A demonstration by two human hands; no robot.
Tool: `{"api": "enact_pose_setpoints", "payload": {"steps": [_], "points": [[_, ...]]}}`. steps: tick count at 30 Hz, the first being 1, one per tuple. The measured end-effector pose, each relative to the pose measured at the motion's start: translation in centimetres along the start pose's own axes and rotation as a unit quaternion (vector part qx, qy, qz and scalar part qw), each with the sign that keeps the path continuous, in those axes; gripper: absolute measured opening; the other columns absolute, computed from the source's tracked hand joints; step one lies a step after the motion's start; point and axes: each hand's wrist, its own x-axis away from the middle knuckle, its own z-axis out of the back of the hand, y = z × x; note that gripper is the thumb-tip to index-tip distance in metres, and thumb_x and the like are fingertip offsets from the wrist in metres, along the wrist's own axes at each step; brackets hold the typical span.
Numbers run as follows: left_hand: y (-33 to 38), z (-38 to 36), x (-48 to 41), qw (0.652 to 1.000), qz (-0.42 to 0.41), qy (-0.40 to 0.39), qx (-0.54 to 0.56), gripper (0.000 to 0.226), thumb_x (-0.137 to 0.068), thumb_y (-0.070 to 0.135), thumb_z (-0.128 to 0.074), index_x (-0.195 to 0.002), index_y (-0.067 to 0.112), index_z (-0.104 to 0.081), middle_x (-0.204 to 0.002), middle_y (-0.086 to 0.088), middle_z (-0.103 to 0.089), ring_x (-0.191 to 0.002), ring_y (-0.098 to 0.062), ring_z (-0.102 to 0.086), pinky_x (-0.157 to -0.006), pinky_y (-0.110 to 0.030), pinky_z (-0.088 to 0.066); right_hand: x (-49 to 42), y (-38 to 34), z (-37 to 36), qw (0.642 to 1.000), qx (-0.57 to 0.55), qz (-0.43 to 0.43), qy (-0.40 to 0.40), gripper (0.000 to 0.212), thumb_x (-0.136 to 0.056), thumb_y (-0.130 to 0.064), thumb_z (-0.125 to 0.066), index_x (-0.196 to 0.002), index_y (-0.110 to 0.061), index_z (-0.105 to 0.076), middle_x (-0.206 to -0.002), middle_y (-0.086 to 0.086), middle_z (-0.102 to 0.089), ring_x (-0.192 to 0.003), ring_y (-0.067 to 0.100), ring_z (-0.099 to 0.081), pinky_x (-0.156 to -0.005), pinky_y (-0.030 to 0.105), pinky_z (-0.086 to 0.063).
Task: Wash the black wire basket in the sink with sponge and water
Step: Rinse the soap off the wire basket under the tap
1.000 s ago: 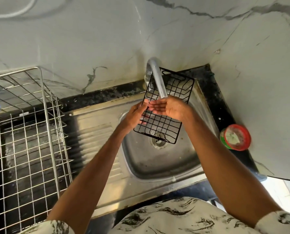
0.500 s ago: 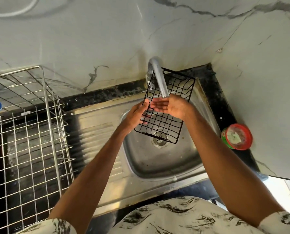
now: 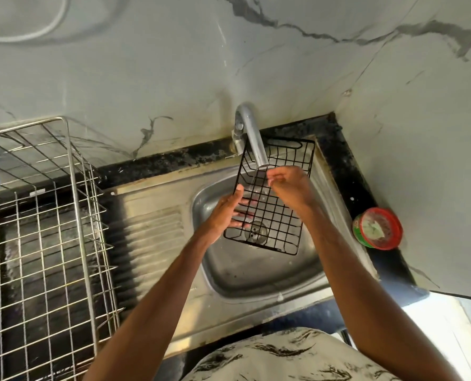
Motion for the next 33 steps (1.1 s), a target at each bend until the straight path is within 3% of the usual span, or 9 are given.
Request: {"api": "enact_pose_setpoints", "payload": {"steps": [3,7,10,14,17,21,24,28,33], "points": [[0.2,0.0,-0.1,0.999,0.016,-0.03,-0.036,0.05,-0.108,0.053,-0.035,-0.141,0.022,-0.055,-0.123,-0.005,-0.072,-0.104,-0.03,-0.074,-0.084,-0.049,-0.064,0.4,0.3,1.3,0.992,0.066,0.07,0.08,0.037,-0.085,0.006,-0.066,-0.118,-0.01,-0.07,-0.115,0.002,-0.071,-0.103,0.011,-0.069,-0.074,0.007,-0.051],[1.4,1.0,-0.6,0.983,0.044,-0.099,-0.145,0.056,-0.107,0.054,-0.036,-0.145,0.017,-0.053,-0.12,0.001,-0.072,-0.106,-0.031,-0.073,-0.089,-0.055,-0.061,-0.7,0.3,3.9,0.973,0.161,0.11,0.127,0.048,-0.085,-0.009,-0.075,-0.129,-0.019,-0.06,-0.131,0.004,-0.062,-0.123,0.019,-0.058,-0.097,0.033,-0.054],[3.2,2.0,-0.9,0.957,0.074,-0.151,-0.234,0.071,-0.095,0.068,-0.044,-0.148,0.022,-0.053,-0.134,-0.005,-0.067,-0.113,-0.035,-0.069,-0.089,-0.054,-0.062,-2.4,1.7,5.9,0.93,0.357,0.082,-0.011,0.069,-0.081,-0.034,-0.082,-0.14,-0.015,-0.05,-0.139,0.009,-0.056,-0.131,0.029,-0.051,-0.103,0.04,-0.044],[4.7,3.5,-1.4,0.936,0.144,-0.2,-0.249,0.081,-0.089,0.075,-0.043,-0.145,0.018,-0.056,-0.134,-0.011,-0.068,-0.109,-0.032,-0.073,-0.09,-0.057,-0.06,-4.2,3.4,6.1,0.963,0.181,-0.018,-0.199,0.028,-0.1,-0.028,-0.06,-0.118,-0.007,-0.063,-0.107,0.013,-0.073,-0.08,0.022,-0.076,-0.07,0.04,-0.063],[4.8,5.4,-1.4,0.95,0.182,-0.192,-0.163,0.081,-0.095,0.074,-0.035,-0.141,0.012,-0.06,-0.134,-0.013,-0.069,-0.115,-0.038,-0.07,-0.087,-0.047,-0.061,-4.0,3.7,5.6,0.955,0.122,-0.043,-0.266,0.023,-0.105,-0.024,-0.052,-0.118,-0.007,-0.06,-0.103,0.016,-0.073,-0.071,0.025,-0.076,-0.065,0.045,-0.064],[4.1,9.0,-0.5,0.972,0.183,-0.113,-0.098,0.089,-0.091,0.079,-0.035,-0.14,0.009,-0.06,-0.138,-0.016,-0.066,-0.126,-0.038,-0.064,-0.102,-0.047,-0.049,-3.3,4.9,5.0,0.955,0.068,-0.087,-0.274,0.02,-0.106,-0.02,-0.049,-0.119,-0.005,-0.055,-0.098,0.02,-0.074,-0.073,0.04,-0.075,-0.059,0.043,-0.062],[2.5,9.7,2.1,0.988,0.144,0.049,0.006,0.098,-0.08,0.09,-0.042,-0.144,0.017,-0.057,-0.146,-0.017,-0.059,-0.129,-0.039,-0.058,-0.096,-0.05,-0.05,-2.7,6.4,4.8,0.965,0.039,-0.116,-0.232,0.022,-0.107,-0.017,-0.048,-0.115,0.0,-0.057,-0.093,0.014,-0.077,-0.072,0.039,-0.075,-0.067,0.047,-0.063],[-0.1,3.7,6.5,0.942,0.092,0.202,0.252,0.093,-0.083,0.071,-0.065,-0.156,0.02,-0.036,-0.16,-0.025,-0.033,-0.135,-0.05,-0.047,-0.1,-0.067,-0.049,-1.6,7.9,3.0,0.973,-0.007,-0.157,-0.17,0.025,-0.105,-0.013,-0.05,-0.114,0.009,-0.059,-0.087,0.015,-0.077,-0.068,0.03,-0.076,-0.063,0.038,-0.063],[-0.9,-2.8,6.4,0.907,0.122,0.283,0.286,0.119,-0.065,0.058,-0.087,-0.161,0.03,-0.022,-0.163,-0.02,-0.027,-0.14,-0.045,-0.041,-0.1,-0.064,-0.051,-0.4,8.0,0.2,0.96,-0.078,-0.205,-0.172,0.024,-0.104,-0.01,-0.054,-0.12,0.007,-0.054,-0.081,0.02,-0.076,-0.074,0.035,-0.076,-0.056,0.038,-0.061]]}}
